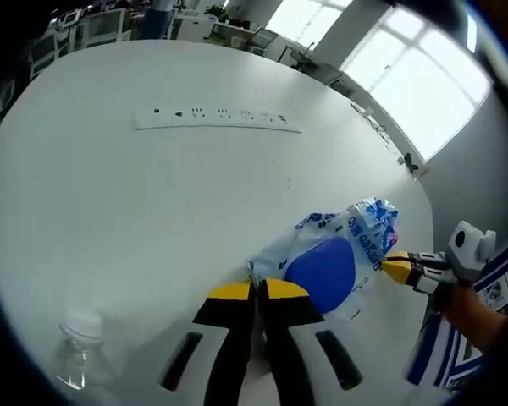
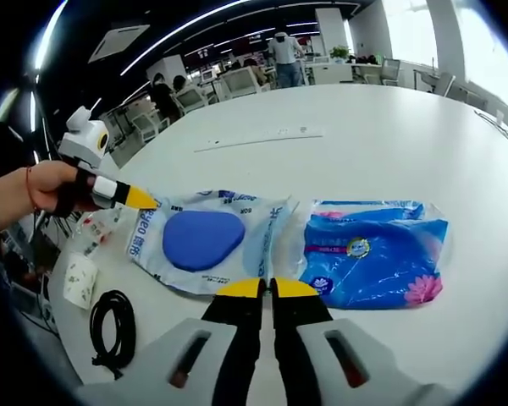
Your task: Arrange the tabletop items into an orderly group along one side of the table until the central work area is clear of visible clutter.
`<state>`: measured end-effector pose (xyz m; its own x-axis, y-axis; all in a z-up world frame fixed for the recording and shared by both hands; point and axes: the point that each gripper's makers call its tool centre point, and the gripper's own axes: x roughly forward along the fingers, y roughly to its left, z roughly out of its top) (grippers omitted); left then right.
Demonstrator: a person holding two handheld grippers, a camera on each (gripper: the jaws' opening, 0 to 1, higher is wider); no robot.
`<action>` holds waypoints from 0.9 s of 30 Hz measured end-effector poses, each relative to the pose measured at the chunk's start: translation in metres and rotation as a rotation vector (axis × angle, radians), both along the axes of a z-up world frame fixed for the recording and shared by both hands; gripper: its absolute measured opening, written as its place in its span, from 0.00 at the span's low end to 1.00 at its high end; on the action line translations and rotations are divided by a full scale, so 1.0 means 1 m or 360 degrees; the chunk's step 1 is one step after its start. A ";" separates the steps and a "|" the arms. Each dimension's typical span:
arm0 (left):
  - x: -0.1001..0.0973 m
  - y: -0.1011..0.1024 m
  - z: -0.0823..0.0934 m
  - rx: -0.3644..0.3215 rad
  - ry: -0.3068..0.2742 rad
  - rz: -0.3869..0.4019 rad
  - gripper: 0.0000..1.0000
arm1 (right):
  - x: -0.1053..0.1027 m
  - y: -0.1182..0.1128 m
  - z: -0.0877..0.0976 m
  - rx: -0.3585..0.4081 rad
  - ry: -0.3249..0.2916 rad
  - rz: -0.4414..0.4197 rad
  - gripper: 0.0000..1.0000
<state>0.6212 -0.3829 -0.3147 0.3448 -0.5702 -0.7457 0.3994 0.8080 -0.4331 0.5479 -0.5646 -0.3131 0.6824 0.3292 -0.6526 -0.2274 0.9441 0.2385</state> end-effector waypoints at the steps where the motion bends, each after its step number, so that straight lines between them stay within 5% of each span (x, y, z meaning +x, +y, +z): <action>1: 0.000 0.000 0.000 -0.0001 0.0000 0.0001 0.01 | 0.000 0.000 0.000 -0.0002 0.0001 0.0000 0.02; 27: 0.001 0.007 0.003 0.0000 -0.0013 0.0032 0.16 | -0.001 0.003 0.007 -0.0011 -0.0015 -0.0006 0.14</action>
